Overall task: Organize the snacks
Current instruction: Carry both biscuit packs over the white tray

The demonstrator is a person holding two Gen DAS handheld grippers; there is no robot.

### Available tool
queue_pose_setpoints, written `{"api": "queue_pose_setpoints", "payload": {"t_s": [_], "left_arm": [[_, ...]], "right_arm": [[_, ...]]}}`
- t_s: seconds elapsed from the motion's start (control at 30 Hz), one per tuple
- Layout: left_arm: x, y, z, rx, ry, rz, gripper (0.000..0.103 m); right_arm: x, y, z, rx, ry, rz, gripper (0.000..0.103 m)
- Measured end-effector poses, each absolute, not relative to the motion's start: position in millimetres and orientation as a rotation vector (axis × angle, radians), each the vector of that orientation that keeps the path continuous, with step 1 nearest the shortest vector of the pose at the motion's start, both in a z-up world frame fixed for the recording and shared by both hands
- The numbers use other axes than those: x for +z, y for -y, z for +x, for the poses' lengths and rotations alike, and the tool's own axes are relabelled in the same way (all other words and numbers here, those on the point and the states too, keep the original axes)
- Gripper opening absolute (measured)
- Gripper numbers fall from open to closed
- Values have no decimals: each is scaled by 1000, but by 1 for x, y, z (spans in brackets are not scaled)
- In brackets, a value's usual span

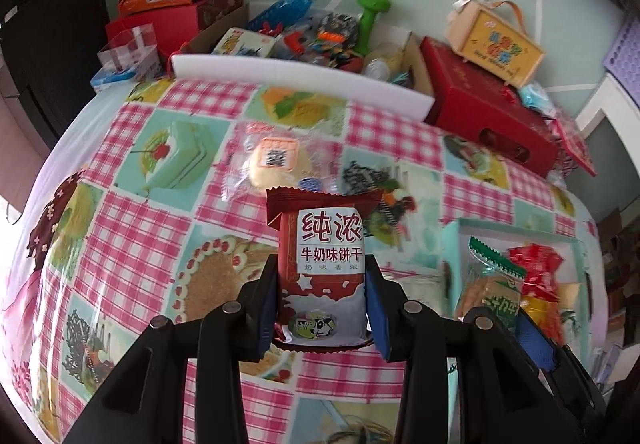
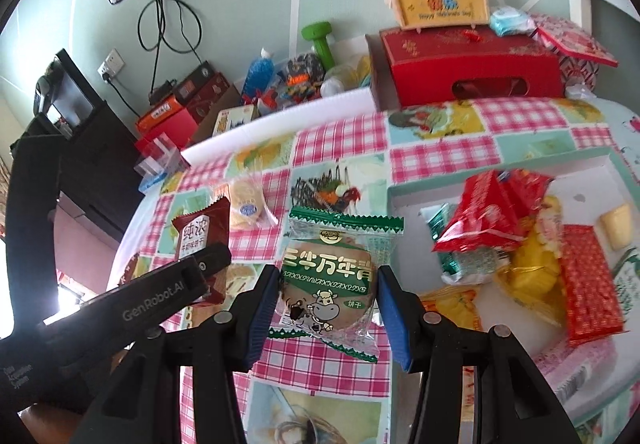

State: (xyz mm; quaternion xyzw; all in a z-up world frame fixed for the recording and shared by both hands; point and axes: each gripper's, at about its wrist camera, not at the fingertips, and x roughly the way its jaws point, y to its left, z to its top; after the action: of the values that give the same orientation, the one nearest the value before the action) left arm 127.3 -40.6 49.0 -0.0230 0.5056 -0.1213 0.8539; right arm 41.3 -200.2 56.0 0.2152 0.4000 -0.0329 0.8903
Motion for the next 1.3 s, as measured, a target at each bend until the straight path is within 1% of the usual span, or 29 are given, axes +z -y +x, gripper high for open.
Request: {"api": "queue_pose_setpoints", "payload": {"t_s": [0.23,0.43,0.67,0.9,1.1,1.3], "left_arm": [[74,68,109,-351,-1003,-20,41],[78,98,94,-433,-1007,24,41],[73,127,75,-502,-1034,85,41],[59,166,51,-602,-1063,176,41],[44,193,34,-651,-1078,255,41],[31,200,31,-651,-1096,282,41]], "right_arm": [[79,230,20,-123,-766,471,52],[90,277,-7,-264,-723,494,52],[75,338,-37,-431,-752,566,52],[52,375,-52,-506,-789,624,52],[35,381,-50,-508,-818,656,52],[29,379,-46,-499,-834,652,52]]}}
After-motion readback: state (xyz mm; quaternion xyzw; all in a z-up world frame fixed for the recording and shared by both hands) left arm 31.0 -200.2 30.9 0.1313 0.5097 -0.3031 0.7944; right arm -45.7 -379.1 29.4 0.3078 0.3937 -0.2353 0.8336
